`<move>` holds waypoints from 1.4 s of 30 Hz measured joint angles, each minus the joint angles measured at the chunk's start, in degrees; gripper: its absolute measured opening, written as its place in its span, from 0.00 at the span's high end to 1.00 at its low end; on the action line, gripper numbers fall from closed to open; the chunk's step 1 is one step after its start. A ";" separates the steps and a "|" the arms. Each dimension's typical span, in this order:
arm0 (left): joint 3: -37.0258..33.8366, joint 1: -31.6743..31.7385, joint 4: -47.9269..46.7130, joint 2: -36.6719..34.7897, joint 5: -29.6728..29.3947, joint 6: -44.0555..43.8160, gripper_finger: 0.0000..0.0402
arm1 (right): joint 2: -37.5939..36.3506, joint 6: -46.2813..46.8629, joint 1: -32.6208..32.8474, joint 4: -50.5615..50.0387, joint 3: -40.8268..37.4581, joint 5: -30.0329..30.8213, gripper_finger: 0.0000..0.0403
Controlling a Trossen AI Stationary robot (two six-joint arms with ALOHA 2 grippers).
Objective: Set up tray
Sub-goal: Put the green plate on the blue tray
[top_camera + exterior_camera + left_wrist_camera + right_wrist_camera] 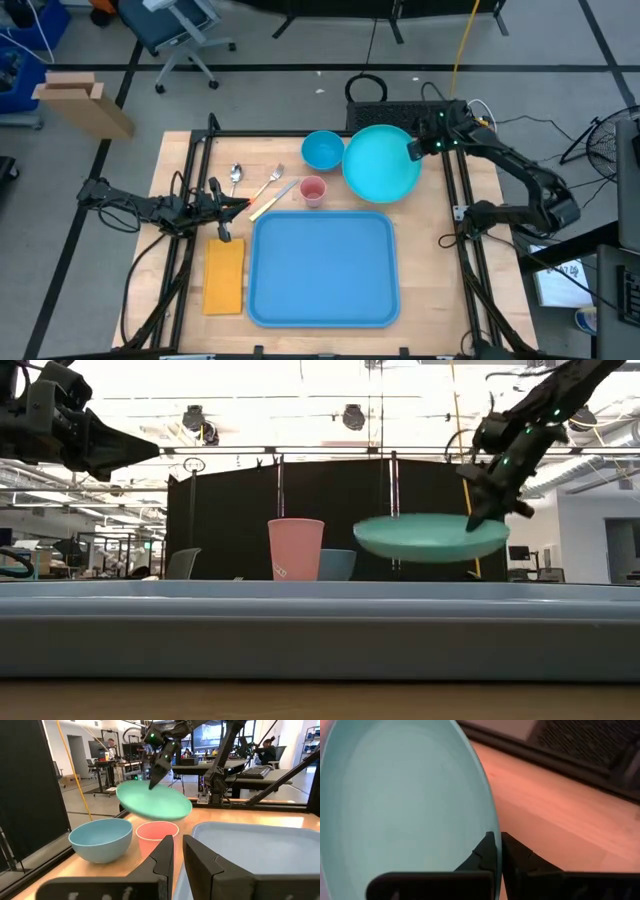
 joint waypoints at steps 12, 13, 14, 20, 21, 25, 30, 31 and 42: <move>0.00 0.00 0.00 0.00 -0.02 0.06 0.88 | -8.83 2.73 9.81 -13.47 5.59 -3.30 1.00; 0.00 0.01 0.00 0.00 -0.03 0.06 0.88 | -9.32 3.35 11.86 -13.64 6.18 -3.22 1.00; 0.00 0.02 0.00 0.00 -0.03 0.06 0.88 | -9.85 4.02 14.17 -13.59 6.95 -3.20 1.00; 0.00 0.02 -0.04 0.00 -0.04 -0.03 0.88 | -10.99 5.52 28.55 -15.62 10.12 0.52 1.00; 0.00 0.02 0.00 0.00 -0.02 -0.03 0.88 | -10.81 6.02 30.92 -15.56 10.19 1.72 1.00; 0.00 0.00 -0.02 0.00 0.00 -0.20 0.88 | -8.00 8.41 40.49 -15.45 10.23 5.88 1.00; 0.00 0.02 -0.02 0.00 0.02 -1.52 0.88 | -2.55 9.87 50.74 -15.09 10.21 11.85 1.00; 0.00 0.00 -0.04 0.00 0.02 -1.60 0.88 | -1.32 9.95 52.24 -14.96 10.21 13.11 1.00; 0.00 0.01 -0.05 0.00 0.12 -3.29 0.88 | 9.43 11.51 61.07 -6.60 10.21 13.15 1.00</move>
